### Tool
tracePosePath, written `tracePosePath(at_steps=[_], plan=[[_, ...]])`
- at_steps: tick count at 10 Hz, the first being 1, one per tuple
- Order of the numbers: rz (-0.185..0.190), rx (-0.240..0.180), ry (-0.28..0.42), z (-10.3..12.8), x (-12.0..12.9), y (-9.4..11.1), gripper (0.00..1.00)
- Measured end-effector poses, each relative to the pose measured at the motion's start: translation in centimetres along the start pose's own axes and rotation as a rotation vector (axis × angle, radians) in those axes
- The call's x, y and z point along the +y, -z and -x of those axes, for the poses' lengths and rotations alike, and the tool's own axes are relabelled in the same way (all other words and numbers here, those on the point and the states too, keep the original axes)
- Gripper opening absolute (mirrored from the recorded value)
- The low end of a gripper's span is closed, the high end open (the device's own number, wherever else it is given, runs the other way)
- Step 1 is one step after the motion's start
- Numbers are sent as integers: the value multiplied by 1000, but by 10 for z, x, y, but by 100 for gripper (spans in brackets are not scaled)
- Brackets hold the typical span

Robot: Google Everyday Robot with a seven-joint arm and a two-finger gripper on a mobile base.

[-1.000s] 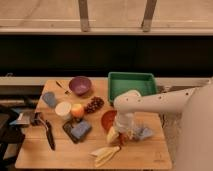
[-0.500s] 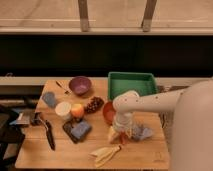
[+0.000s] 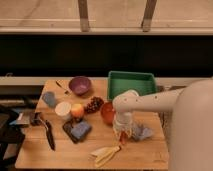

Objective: Place pepper in red bowl

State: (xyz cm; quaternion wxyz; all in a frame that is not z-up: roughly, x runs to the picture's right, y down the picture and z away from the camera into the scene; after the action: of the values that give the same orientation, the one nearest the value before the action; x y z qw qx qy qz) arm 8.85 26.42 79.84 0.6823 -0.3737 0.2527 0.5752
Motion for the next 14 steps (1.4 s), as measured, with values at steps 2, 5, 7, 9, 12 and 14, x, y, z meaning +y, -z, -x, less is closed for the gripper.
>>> tracePosePath(at_steps=[2, 5, 7, 9, 12, 14], plan=[[3, 2, 0, -1, 1, 1, 1], [-29, -57, -33, -5, -9, 18, 0], [-61, -107, -54, -10, -15, 51, 0], [-95, -158, -93, -16, -32, 88, 0], [-131, -219, -116, -9, -45, 123, 0], [-140, -231, -98, 2, -39, 131, 0]])
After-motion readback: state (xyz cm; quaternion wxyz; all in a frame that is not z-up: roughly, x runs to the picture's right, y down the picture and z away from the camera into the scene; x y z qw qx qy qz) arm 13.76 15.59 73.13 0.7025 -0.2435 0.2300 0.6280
